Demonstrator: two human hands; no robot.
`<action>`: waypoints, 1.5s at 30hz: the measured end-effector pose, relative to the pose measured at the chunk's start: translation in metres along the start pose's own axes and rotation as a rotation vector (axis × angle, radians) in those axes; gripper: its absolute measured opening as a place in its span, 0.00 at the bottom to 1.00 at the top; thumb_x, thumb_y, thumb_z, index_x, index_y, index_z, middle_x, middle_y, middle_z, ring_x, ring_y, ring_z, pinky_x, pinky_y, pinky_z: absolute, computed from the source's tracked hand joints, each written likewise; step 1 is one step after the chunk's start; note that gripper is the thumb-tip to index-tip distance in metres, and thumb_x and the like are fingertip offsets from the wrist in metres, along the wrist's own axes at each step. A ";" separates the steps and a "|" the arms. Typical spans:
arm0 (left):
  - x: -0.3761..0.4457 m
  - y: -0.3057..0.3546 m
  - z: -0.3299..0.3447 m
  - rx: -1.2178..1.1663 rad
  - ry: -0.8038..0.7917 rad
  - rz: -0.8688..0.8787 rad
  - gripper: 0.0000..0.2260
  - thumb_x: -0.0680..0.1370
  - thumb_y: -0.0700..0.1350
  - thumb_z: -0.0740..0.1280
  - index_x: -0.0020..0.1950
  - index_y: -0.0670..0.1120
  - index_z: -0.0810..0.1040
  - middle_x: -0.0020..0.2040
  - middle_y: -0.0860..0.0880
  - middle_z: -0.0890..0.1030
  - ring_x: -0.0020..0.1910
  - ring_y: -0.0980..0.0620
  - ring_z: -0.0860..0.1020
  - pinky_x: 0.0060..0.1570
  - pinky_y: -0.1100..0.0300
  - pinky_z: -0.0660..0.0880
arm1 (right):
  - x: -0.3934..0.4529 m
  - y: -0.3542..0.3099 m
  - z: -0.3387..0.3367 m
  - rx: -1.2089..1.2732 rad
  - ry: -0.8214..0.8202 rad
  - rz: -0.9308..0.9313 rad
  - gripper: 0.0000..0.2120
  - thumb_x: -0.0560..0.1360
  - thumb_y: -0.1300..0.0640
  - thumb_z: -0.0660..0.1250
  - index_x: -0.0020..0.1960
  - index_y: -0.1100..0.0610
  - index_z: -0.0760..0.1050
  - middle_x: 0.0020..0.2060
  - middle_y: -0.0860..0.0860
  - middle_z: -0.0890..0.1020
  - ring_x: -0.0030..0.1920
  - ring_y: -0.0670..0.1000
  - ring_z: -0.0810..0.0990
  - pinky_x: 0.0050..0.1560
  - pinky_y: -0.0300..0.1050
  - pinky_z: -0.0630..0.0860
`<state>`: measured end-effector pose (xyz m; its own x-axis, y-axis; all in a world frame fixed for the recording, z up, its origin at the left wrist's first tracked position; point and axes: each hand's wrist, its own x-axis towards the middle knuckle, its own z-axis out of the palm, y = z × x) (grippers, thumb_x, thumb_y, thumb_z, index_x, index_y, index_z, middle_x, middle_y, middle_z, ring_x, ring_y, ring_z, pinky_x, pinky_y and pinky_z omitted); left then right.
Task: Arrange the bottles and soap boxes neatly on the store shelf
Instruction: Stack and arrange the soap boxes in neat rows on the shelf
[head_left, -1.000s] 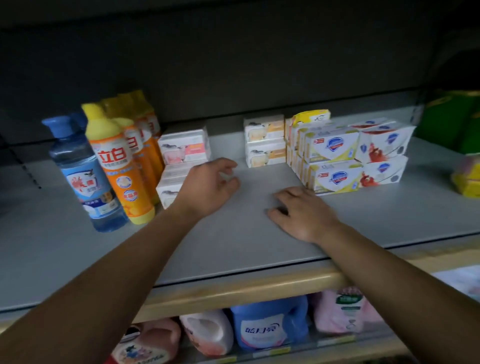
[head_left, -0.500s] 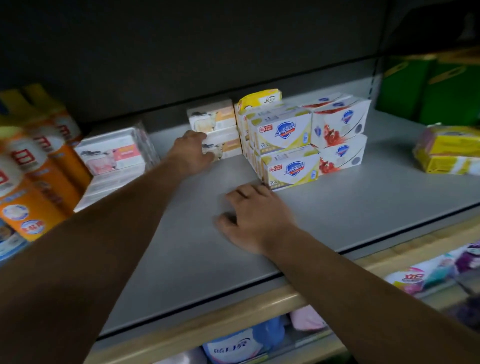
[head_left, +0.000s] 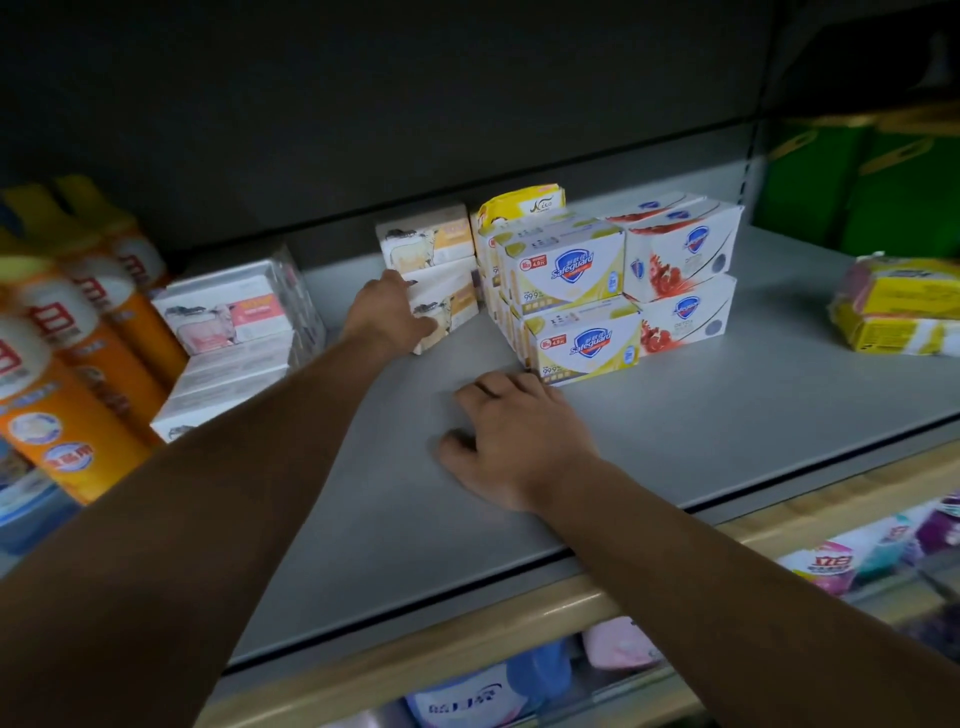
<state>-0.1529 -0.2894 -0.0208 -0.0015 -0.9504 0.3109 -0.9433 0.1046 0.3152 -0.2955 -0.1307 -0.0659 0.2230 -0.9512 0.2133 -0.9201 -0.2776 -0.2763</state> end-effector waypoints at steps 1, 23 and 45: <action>-0.005 0.001 -0.005 -0.003 0.016 -0.005 0.27 0.72 0.50 0.74 0.66 0.41 0.70 0.62 0.40 0.76 0.60 0.42 0.74 0.56 0.53 0.71 | 0.000 0.000 -0.001 -0.002 -0.007 0.001 0.25 0.76 0.39 0.55 0.68 0.51 0.69 0.65 0.50 0.72 0.67 0.56 0.66 0.68 0.50 0.62; -0.233 -0.118 -0.122 -1.209 -0.092 -0.290 0.10 0.78 0.41 0.68 0.58 0.40 0.78 0.52 0.42 0.85 0.48 0.47 0.84 0.46 0.49 0.82 | -0.019 -0.095 -0.002 0.652 -0.050 -0.284 0.41 0.70 0.60 0.74 0.75 0.41 0.58 0.62 0.43 0.77 0.55 0.39 0.78 0.55 0.29 0.71; -0.252 -0.130 -0.108 -0.931 0.039 -0.247 0.27 0.76 0.65 0.62 0.49 0.40 0.80 0.38 0.38 0.83 0.30 0.43 0.81 0.30 0.55 0.79 | -0.012 -0.122 0.004 0.810 -0.070 0.276 0.43 0.66 0.23 0.44 0.38 0.58 0.82 0.23 0.51 0.79 0.21 0.45 0.73 0.24 0.38 0.67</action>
<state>0.0058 -0.0314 -0.0430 0.1883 -0.9682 0.1647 -0.2744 0.1092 0.9554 -0.1843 -0.0858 -0.0387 0.0693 -0.9975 -0.0110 -0.4362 -0.0204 -0.8996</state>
